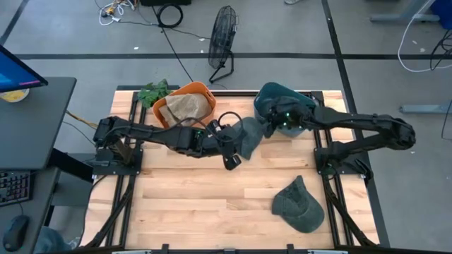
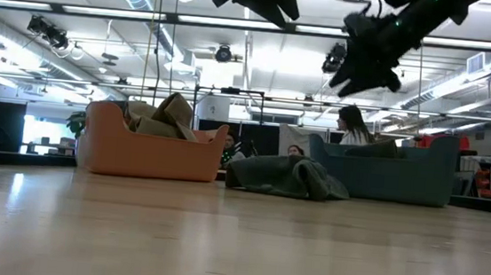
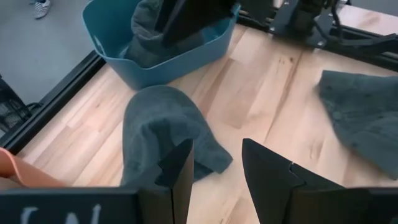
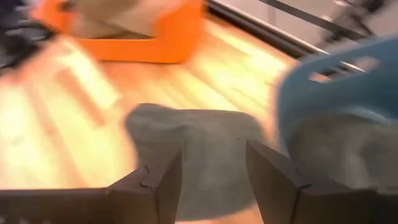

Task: Pick & Place hat
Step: Put the top black cap into the dark blue bin

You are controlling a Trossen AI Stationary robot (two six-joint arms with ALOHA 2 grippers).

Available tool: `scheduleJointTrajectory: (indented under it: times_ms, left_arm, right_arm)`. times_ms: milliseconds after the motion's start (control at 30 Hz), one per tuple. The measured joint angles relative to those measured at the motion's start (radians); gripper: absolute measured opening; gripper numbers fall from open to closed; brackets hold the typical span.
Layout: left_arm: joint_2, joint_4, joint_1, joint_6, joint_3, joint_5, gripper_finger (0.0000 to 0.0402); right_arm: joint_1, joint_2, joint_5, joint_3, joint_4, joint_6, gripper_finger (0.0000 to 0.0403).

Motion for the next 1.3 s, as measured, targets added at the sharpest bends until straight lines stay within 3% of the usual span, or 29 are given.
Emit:
scheduleJointTrajectory:
  times_ms: [267, 700, 900, 1100, 1200, 1300]
  left_arm:
    - [-0.003, 0.017, -0.015, -0.033, 0.000, 0.000, 0.0140]
    - [-0.056, 0.054, -0.061, -0.032, 0.001, -0.003, 0.0140]
    - [-0.056, 0.055, -0.061, -0.034, 0.001, -0.004, 0.0140]
    - [-0.056, 0.057, -0.061, -0.028, 0.001, -0.004, 0.0140]
    - [-0.056, 0.057, -0.060, -0.026, 0.001, -0.004, 0.0140]
    - [-0.056, 0.057, -0.059, -0.025, 0.001, -0.004, 0.0140]
  right_arm:
    - [0.131, 0.120, 0.037, 0.000, 0.121, -0.033, 0.0182]
    - [0.155, 0.404, 0.099, 0.000, 0.288, -0.199, 0.0250]
    - [0.150, 0.503, 0.184, 0.000, 0.282, -0.199, 0.0253]
    - [0.137, 0.545, 0.192, 0.001, 0.275, -0.154, 0.0216]
    - [0.134, 0.545, 0.173, 0.001, 0.265, -0.151, 0.0162]
    - [0.133, 0.536, 0.142, 0.001, 0.262, -0.164, 0.0083]
